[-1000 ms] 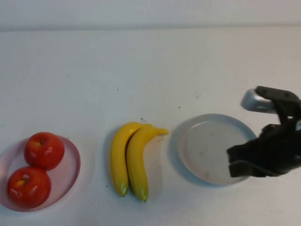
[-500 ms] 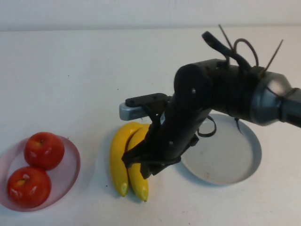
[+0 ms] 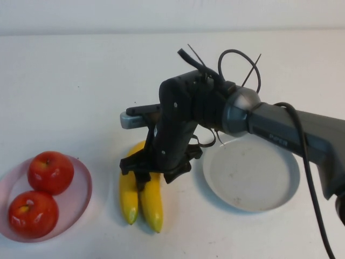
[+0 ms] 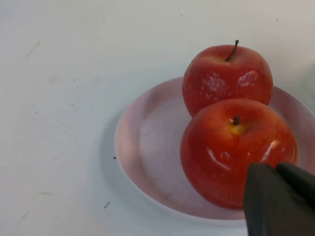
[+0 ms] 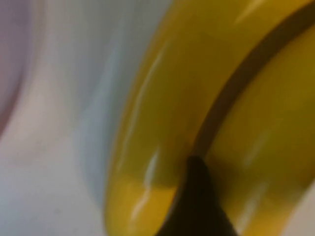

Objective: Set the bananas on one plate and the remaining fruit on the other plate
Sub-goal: Put another type of fruit in the right plate

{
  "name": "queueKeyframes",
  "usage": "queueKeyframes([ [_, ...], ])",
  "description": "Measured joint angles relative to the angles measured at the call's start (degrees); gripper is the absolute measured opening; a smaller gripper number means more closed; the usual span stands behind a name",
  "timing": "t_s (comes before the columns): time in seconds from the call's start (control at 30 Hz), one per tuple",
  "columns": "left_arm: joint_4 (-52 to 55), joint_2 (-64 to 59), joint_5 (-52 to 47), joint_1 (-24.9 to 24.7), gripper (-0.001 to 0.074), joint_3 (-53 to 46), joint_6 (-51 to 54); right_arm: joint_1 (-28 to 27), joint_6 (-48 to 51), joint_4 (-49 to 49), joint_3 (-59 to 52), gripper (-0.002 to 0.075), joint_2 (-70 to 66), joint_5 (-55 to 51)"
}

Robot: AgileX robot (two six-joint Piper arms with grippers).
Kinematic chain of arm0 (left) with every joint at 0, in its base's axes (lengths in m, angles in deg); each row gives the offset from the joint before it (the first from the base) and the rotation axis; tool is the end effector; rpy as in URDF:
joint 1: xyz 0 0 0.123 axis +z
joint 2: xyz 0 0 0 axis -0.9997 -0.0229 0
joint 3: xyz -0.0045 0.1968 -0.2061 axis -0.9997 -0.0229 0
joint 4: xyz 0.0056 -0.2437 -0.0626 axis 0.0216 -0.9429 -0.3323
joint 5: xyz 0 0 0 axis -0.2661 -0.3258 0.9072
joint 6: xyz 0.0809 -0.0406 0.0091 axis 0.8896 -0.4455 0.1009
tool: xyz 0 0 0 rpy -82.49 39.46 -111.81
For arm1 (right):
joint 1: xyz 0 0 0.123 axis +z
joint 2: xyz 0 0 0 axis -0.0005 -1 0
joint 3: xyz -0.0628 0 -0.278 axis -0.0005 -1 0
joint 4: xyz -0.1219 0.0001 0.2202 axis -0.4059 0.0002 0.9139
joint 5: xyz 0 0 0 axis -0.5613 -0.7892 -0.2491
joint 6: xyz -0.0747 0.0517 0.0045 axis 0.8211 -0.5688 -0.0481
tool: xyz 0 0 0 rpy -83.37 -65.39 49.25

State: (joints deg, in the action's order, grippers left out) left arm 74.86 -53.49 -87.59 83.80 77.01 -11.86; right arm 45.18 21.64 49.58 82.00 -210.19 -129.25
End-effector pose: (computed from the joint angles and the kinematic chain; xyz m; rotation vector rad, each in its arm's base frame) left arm 0.0523 -0.0040 0.1712 0.1467 1.8690 -0.0028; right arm 0.3167 0.3414 0.2048 -0.6116 2.9322 0.4417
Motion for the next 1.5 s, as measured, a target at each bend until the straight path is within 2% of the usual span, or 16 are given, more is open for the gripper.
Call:
queueKeyframes([
  [0.23,0.0,0.0,0.0,0.0,0.0001,0.0,0.0,0.0,-3.2,-4.81,0.66,0.0432,-1.78,-1.06],
  [0.43,0.0,0.0,0.0,0.0,0.0001,0.0,0.0,0.0,-3.2,-5.2,0.66,0.0311,-1.87,-1.06],
  [0.7,0.0,0.0,0.0,0.0,0.0001,0.0,0.0,0.0,-3.33,-6.16,0.66,0.0311,-0.73,-2.6],
  [0.9,0.0,0.0,0.0,0.0,0.0001,0.0,0.0,-0.14,-3.39,-11.72,-1.01,0.0311,10.0,-6.06],
  [1.07,0.0,0.0,0.0,0.0,0.0001,0.0,0.0,-4.15,-5.14,-14.11,-12.07,0.0311,20.07,-4.78],
  [1.23,0.0,0.0,-0.09,0.0,0.0001,0.0,0.0,-11.76,-6.38,-14.43,-24.73,0.0311,24.29,0.29],
  [1.37,0.0,0.0,-0.09,0.0,0.0001,0.0,0.0,-16.09,-6.61,-13.47,-29.09,0.0311,23.8,3.9],
  [1.5,0.0,0.0,-0.09,0.0,0.0001,0.0,0.0,-17.77,-6.63,-12.3,-30.13,0.0311,21.59,5.19],
])
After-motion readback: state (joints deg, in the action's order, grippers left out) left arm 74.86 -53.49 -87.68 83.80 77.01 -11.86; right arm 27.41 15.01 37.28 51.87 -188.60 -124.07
